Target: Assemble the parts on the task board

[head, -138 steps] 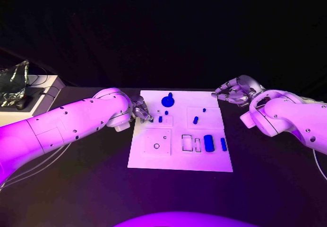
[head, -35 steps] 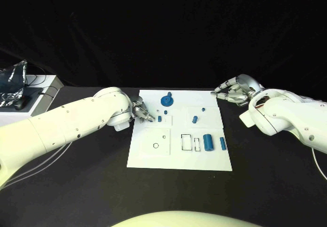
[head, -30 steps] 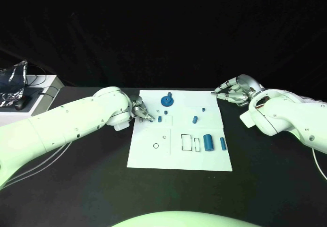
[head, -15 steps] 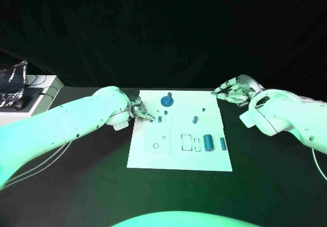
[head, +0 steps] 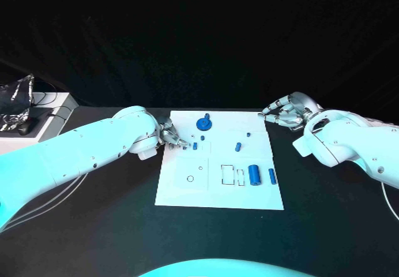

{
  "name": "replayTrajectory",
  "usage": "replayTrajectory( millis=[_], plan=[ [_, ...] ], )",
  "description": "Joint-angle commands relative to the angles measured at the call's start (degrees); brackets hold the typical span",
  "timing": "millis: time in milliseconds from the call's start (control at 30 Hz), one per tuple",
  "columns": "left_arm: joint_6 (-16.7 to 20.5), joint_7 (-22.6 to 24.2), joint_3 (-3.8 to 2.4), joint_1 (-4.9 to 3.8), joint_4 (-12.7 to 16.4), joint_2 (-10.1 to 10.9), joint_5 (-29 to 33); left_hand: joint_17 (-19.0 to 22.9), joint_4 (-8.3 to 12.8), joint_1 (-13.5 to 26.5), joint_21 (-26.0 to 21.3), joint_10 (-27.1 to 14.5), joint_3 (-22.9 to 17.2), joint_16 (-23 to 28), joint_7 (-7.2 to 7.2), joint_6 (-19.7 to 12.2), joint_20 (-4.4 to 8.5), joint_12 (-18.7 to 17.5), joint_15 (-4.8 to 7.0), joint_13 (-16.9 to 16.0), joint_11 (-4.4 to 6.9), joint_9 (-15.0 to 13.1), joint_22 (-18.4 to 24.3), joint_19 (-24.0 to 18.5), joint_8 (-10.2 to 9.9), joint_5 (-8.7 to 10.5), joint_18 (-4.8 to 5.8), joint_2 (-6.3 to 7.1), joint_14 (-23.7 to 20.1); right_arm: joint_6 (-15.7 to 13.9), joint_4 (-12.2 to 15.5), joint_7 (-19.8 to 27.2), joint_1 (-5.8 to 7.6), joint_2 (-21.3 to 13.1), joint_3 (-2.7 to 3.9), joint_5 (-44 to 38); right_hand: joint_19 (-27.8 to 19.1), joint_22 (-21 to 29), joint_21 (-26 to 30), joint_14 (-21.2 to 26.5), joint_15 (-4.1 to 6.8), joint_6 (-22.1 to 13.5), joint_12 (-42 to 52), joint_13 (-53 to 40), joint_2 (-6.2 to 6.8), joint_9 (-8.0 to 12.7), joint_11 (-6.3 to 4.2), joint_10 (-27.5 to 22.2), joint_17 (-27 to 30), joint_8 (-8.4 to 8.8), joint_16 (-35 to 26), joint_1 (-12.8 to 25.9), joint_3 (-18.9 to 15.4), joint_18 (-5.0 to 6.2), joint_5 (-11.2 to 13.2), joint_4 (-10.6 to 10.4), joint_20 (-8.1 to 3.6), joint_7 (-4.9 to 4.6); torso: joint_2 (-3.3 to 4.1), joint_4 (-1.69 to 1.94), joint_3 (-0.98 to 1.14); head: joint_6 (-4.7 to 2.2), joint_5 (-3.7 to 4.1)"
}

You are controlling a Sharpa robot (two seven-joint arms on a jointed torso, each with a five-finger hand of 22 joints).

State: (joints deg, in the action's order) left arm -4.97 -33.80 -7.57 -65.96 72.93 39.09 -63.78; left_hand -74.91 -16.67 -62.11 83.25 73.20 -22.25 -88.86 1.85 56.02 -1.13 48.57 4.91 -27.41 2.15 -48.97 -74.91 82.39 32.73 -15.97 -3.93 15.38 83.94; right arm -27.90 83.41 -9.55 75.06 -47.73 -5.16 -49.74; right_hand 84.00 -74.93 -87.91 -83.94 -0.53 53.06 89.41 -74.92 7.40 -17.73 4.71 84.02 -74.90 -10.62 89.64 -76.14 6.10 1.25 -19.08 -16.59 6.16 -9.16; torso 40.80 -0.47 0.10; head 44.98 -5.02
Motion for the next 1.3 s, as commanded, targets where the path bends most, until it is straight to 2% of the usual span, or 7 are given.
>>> replayTrajectory(
  millis=[33,233,500,800,900,1067,1300],
  plan=[
    [1.95,0.84,-0.20,0.02,0.31,0.22,1.40,-12.47,-0.04,-0.02,-0.10,-0.16,1.26,0.09,0.08,0.42,-0.18,-0.17,0.24,-0.11,-0.09,0.05,-3.88,0.14,-0.42,1.13,1.03,-0.85,5.32,0.30,0.08,0.67,-0.04,-0.04,0.01,-0.26,4.83,-13.11,0.36,-5.65,0.44,-0.47,0.01,-14.60,0.01,-0.06,-0.39,5.46,-13.43,-0.32,-0.16,0.33,0.41,-0.59,-0.39,-0.06,-0.20,0.11,0.05,-0.02,-0.04,-0.04,0.06],
    [6.27,2.31,-1.52,0.05,0.82,0.95,3.67,-10.86,-0.13,-1.19,-1.39,-2.82,7.86,0.89,1.89,-3.84,-1.04,-0.55,-1.00,-0.06,-1.63,1.09,-2.10,-1.09,-3.33,1.74,0.58,-2.96,4.88,0.26,0.11,0.69,-0.04,-0.12,0.01,-0.23,4.83,-13.11,0.36,-5.65,0.44,-0.47,0.01,-14.60,0.01,-0.06,-0.39,5.46,-13.43,-0.32,-0.16,0.33,0.41,-0.59,-0.39,-0.06,-0.20,0.11,0.02,0.04,-0.05,-0.02,0.20],
    [8.95,4.67,-3.13,0.08,1.87,2.28,7.23,-10.01,-0.19,-2.00,-2.41,-4.67,13.24,1.29,2.85,-5.94,-1.72,0.09,-1.80,-0.09,-2.53,2.15,-0.71,-2.08,-3.75,1.55,0.21,-5.07,4.61,0.24,0.11,0.75,-0.07,-0.15,0.01,-0.22,4.83,-13.11,0.36,-5.65,0.44,-0.47,0.01,-14.60,0.01,-0.06,-0.39,5.46,-13.43,-0.32,-0.16,0.33,0.41,-0.59,-0.39,-0.06,-0.20,0.11,0.00,0.05,-0.07,-0.07,0.12],
    [8.20,7.69,-3.54,0.18,2.24,2.89,10.11,-7.71,-0.11,-5.39,-4.29,-7.70,15.19,2.40,4.00,-8.36,-2.58,-0.09,-2.79,0.28,-3.61,3.98,1.79,-4.06,-4.24,1.37,-0.41,-6.50,3.71,0.19,0.11,0.85,-0.14,-0.23,0.01,-0.41,4.83,-13.10,0.38,-5.65,0.44,-0.57,0.03,-14.61,0.01,-0.20,-0.40,5.47,-13.43,-0.42,-0.16,0.66,0.56,-0.58,-0.44,-0.01,-0.21,0.12,-0.04,0.07,-0.04,-0.19,0.14],
    [8.18,9.50,-3.56,0.23,2.37,3.04,10.19,-6.43,0.09,-11.59,-5.38,-9.62,12.72,2.99,4.50,-9.42,-2.87,-0.74,-3.06,0.88,-3.94,5.87,3.20,-5.20,-4.96,0.78,-0.79,-7.71,3.13,0.20,0.11,0.90,-0.17,-0.25,0.01,-0.44,4.83,-13.10,0.38,-5.65,0.44,-0.57,0.03,-14.61,0.01,-0.20,-0.40,5.47,-13.43,-0.42,-0.16,0.66,0.56,-0.58,-0.44,-0.01,-0.21,0.12,-0.05,0.02,-0.02,-0.27,0.11],
    [7.85,11.25,-3.54,0.92,2.92,3.65,8.93,-1.75,-0.02,-19.04,-8.48,-13.15,4.80,5.24,4.86,-8.28,-3.44,-4.53,-3.61,3.90,-4.47,10.14,6.98,-8.32,-5.90,1.05,-1.69,-6.17,0.89,0.27,0.13,0.92,-0.20,-0.37,0.00,-0.46,4.84,-13.13,0.35,-5.64,0.44,-0.57,-0.01,-14.58,0.00,-0.21,-0.40,5.44,-13.37,-0.42,-0.18,0.66,0.58,-0.59,-0.45,-0.01,-0.21,0.12,-0.09,0.02,0.05,-0.43,0.15],
    [6.36,10.21,-3.54,2.40,3.86,4.47,7.54,-2.59,-0.22,-8.90,-7.56,-11.10,5.76,4.43,5.40,-6.90,-3.96,-4.12,-4.13,4.90,-5.00,13.20,5.60,-7.01,-5.99,1.19,-1.37,-4.27,1.50,0.34,0.25,0.90,-0.29,-0.56,0.00,-0.46,4.86,-13.15,0.33,-5.66,0.45,-0.58,0.01,-14.59,-0.01,-0.23,-0.41,5.45,-13.45,-0.44,-0.16,0.65,0.61,-0.60,-0.46,0.01,-0.21,0.13,-0.08,0.02,0.02,-0.64,0.11]
  ],
)
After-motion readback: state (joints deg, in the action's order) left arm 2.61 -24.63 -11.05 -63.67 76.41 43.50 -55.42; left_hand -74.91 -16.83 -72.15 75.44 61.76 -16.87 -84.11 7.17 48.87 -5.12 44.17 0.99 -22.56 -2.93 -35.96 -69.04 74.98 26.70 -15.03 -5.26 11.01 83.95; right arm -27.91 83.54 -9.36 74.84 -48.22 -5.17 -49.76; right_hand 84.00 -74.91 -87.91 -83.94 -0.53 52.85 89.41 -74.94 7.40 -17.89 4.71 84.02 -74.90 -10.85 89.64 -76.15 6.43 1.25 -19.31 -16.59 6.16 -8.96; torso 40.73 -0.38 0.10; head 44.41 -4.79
